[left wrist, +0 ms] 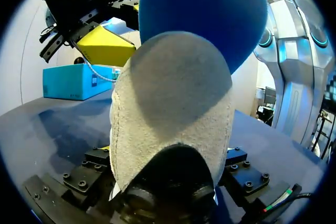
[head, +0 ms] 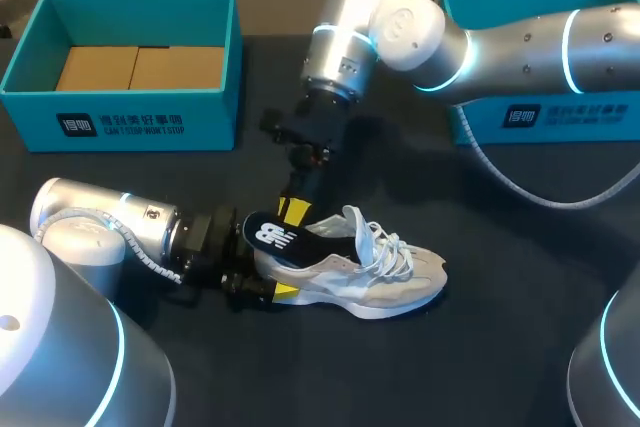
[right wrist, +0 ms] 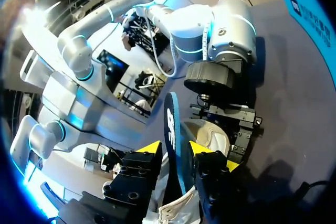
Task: Take the shoe out of the shoebox, open the shoe tongue, remove and reinsert the insole, then place the shoe into the shoebox
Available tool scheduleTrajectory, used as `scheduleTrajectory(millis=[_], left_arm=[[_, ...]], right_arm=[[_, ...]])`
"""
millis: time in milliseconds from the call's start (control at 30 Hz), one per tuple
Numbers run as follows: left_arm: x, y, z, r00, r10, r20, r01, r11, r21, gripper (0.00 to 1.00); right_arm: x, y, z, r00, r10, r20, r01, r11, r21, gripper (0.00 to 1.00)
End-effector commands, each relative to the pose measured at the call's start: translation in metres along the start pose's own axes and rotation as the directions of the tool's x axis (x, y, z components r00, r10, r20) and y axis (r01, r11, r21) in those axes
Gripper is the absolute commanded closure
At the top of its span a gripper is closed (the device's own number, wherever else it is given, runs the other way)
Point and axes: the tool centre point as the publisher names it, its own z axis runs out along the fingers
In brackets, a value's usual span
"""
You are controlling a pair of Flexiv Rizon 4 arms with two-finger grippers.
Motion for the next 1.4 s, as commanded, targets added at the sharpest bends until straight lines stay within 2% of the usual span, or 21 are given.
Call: scheduleTrajectory(millis=[33, 333, 1400], left_arm=[[-0.001, 0.002, 0.001, 1.0, -0.001, -0.001, 0.001, 1.0, -0.004, 1.0], [-0.001, 0.002, 0.001, 1.0, -0.001, -0.001, 0.001, 1.0, -0.004, 1.0], [-0.001, 0.002, 0.001, 1.0, -0.001, -0.001, 0.001, 1.0, -0.004, 1.0]], right_arm=[[0.0, -0.004, 0.004, 1.0, -0.004, 0.001, 0.004, 1.0, -0.017, 0.68], [-0.001, -0.011, 0.002, 1.0, -0.005, -0.002, 0.005, 0.999, -0.038, 0.66], [0.0, -0.012, 0.016, 0.999, -0.014, -0.028, 0.013, 0.999, -0.052, 0.63]])
